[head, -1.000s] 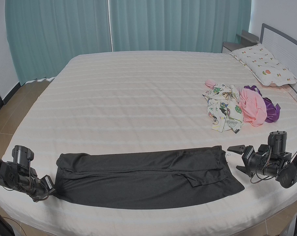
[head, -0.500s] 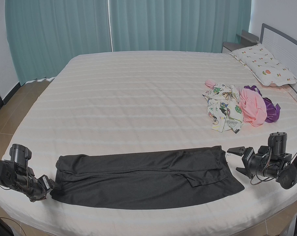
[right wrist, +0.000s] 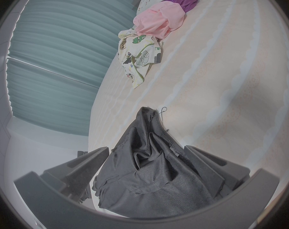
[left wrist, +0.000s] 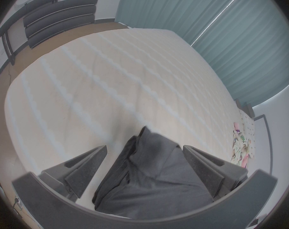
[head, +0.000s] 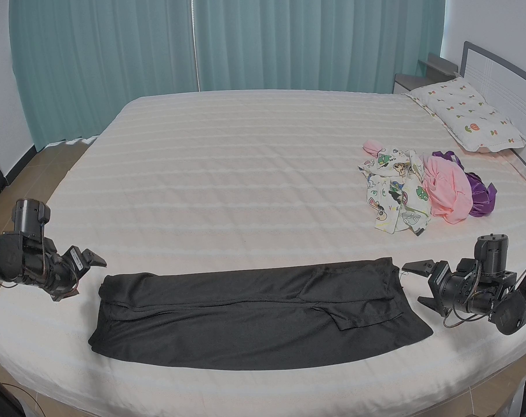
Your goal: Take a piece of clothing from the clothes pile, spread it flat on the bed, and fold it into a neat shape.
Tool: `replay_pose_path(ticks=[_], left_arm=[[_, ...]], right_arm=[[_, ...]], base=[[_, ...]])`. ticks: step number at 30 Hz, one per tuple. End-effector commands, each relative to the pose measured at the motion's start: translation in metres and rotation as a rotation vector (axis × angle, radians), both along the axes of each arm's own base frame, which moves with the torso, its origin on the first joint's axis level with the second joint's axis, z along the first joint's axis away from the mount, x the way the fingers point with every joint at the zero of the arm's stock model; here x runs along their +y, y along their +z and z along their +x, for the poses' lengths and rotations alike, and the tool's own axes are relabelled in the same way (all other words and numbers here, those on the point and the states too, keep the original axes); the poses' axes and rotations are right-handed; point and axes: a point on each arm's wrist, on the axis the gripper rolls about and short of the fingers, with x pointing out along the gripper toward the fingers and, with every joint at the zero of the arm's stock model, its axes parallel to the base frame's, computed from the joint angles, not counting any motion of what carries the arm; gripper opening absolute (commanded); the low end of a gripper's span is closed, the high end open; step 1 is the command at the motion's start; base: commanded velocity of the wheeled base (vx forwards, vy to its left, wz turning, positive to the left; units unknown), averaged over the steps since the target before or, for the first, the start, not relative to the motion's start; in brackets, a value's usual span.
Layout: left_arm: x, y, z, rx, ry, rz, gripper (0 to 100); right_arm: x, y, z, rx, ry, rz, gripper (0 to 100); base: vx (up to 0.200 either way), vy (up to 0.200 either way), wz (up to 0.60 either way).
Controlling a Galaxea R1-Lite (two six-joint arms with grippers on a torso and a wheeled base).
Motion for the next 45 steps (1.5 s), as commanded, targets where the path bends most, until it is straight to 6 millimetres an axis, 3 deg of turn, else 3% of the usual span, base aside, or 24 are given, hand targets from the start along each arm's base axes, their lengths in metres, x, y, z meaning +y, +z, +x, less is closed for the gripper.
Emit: replay_pose_path(ticks=[1,6,16,17,21,34,45], left_arm=[[0.007,-0.014,0.047,0.006,-0.009,-0.048,100],[0.005,-0.027,0.07,0.025,-0.045,-0.084,100],[-0.001,-0.041,0.078,0.062,-0.066,-0.091,100],[-0.001,-0.041,0.079,0.063,-0.066,-0.091,0],[-0.001,-0.048,0.079,0.089,-0.058,-0.1,0],[0.008,-0.037,0.084,0.044,0.034,-0.146,0],[0.018,-0.04,0.084,0.045,0.068,-0.158,0]], right_arm=[[0.001,-0.002,0.001,0.007,0.002,0.0,100],[0.001,-0.002,0.001,0.01,0.003,0.002,100],[0.001,-0.003,0.001,0.012,0.005,0.003,100],[0.001,-0.003,0.001,0.01,0.005,0.003,100],[0.0,-0.005,0.001,0.017,0.003,0.001,100],[0.001,-0.004,0.001,0.015,0.004,0.002,100],[0.0,-0.006,-0.001,0.027,0.005,0.002,100]], base=[[0.0,0.0,0.0],[0.0,0.0,0.0],[0.0,0.0,0.0],[0.0,0.0,0.0],[0.0,0.0,0.0],[0.0,0.0,0.0],[0.0,0.0,0.0]])
